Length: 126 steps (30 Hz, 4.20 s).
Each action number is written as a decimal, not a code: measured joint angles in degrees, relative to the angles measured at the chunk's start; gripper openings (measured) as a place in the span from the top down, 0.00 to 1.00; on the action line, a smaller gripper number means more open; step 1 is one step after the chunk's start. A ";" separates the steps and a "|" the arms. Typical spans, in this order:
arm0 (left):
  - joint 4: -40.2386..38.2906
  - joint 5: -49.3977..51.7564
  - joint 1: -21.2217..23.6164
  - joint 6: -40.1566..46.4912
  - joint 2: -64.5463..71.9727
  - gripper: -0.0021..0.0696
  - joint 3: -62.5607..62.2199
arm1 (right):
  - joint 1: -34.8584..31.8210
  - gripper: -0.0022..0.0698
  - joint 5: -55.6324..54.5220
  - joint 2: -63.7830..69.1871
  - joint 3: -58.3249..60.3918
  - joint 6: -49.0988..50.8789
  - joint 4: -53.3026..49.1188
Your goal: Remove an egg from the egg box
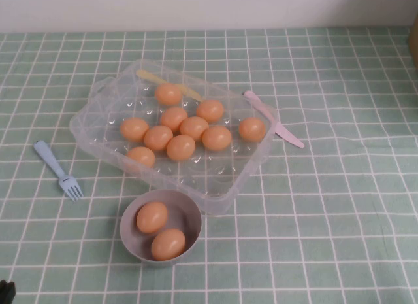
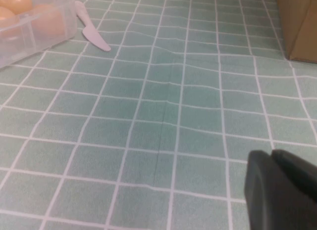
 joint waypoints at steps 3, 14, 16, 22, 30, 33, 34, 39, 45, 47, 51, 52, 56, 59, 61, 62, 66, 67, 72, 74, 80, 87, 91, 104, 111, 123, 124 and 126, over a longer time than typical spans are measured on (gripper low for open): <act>0.00 0.00 0.00 0.00 0.00 0.98 0.00 | 0.00 0.99 0.00 0.00 0.00 0.00 0.00; 0.00 0.00 0.00 0.00 0.00 0.98 0.00 | 0.00 0.99 0.00 0.00 0.00 0.00 0.00; 0.00 0.00 0.00 0.00 0.00 0.98 0.00 | 0.00 0.99 0.00 0.00 0.00 0.00 0.00; 0.00 -0.11 0.00 0.00 0.00 0.98 0.00 | 0.00 0.99 0.00 -0.10 0.00 0.00 0.00; -2.58 -4.45 0.00 -1.23 0.00 0.98 0.00 | 0.00 0.99 0.00 -0.10 0.00 0.00 0.00; -8.45 -7.48 0.00 -4.86 0.00 0.98 0.00 | 0.00 0.99 0.00 -0.21 0.00 0.00 0.00; -10.70 -8.31 0.00 -6.02 0.00 0.98 0.00 | 0.00 0.99 0.00 -0.21 0.00 0.00 0.00; -20.40 -13.34 0.00 -11.81 0.00 0.98 0.00 | 0.00 0.99 0.00 -0.30 0.00 0.00 0.00; -22.43 -15.90 0.00 -12.68 0.00 0.98 0.00 | 0.00 0.99 0.00 -0.30 0.00 0.00 0.00; -22.81 -16.14 0.00 -13.15 0.00 0.98 0.00 | 0.00 0.99 0.00 -0.30 0.00 0.00 0.00; -23.19 -11.05 0.00 -14.77 0.96 0.98 -3.51 | 0.00 0.99 0.00 -0.30 0.00 0.00 0.00; -22.39 -8.74 0.00 -14.91 2.39 0.98 -5.82 | 0.00 0.99 0.00 -0.30 0.00 0.00 0.00; -16.62 2.33 0.00 -14.45 11.05 0.98 -16.57 | 0.00 0.99 0.00 -0.30 0.00 0.00 0.00; -13.12 10.86 0.00 -11.50 19.03 0.98 -24.95 | 0.00 0.99 0.00 -0.30 0.00 0.00 0.00; -11.75 17.16 0.00 -7.79 24.56 0.98 -30.45 | 0.00 0.99 0.00 -0.30 0.00 0.00 0.00; -11.44 20.35 0.00 -5.34 27.74 0.98 -33.47 | 0.00 0.99 0.00 -0.30 0.00 0.00 0.00; -11.02 29.73 0.00 2.27 39.16 0.98 -43.13 | 0.00 0.99 0.00 -0.30 0.00 0.00 0.00; -11.00 32.33 0.00 4.80 43.24 0.98 -46.21 | 0.00 0.99 0.00 -0.30 0.00 0.00 0.00; -10.78 35.91 -0.11 12.61 55.21 0.98 -54.02 | 0.00 0.99 0.00 -0.30 0.00 0.00 0.00; -10.55 36.49 -0.73 13.78 60.36 0.98 -56.79 | 0.00 0.99 0.00 -0.30 0.00 0.00 0.00; -8.83 39.05 -6.60 16.93 75.36 0.98 -64.84 | 0.00 0.99 0.00 -0.30 0.00 0.00 0.00; -4.15 42.65 -13.02 17.29 88.57 0.98 -78.32 | 0.00 0.99 0.00 -0.30 0.00 0.00 0.00; -2.84 47.25 -13.36 17.40 94.81 0.98 -87.76 | 0.00 0.99 0.00 -0.30 0.00 0.00 0.00; 0.08 48.96 -13.36 20.38 110.54 0.82 -102.94 | 0.00 0.99 0.00 -0.30 0.00 0.00 0.00; 1.67 49.05 -13.38 20.14 113.39 0.42 -102.94 | 0.00 0.99 0.00 -0.30 0.00 0.00 0.00; 3.86 48.83 -13.38 20.01 117.79 0.37 -103.22 | 0.00 0.99 0.00 -0.30 0.00 0.00 0.00; 4.13 48.62 -13.38 20.01 118.30 0.37 -103.22 | 0.00 0.99 0.00 -0.30 0.00 0.00 0.00; 4.60 48.21 -13.38 20.01 119.06 0.37 -103.36 | 0.00 0.99 0.00 -0.30 0.00 0.00 0.00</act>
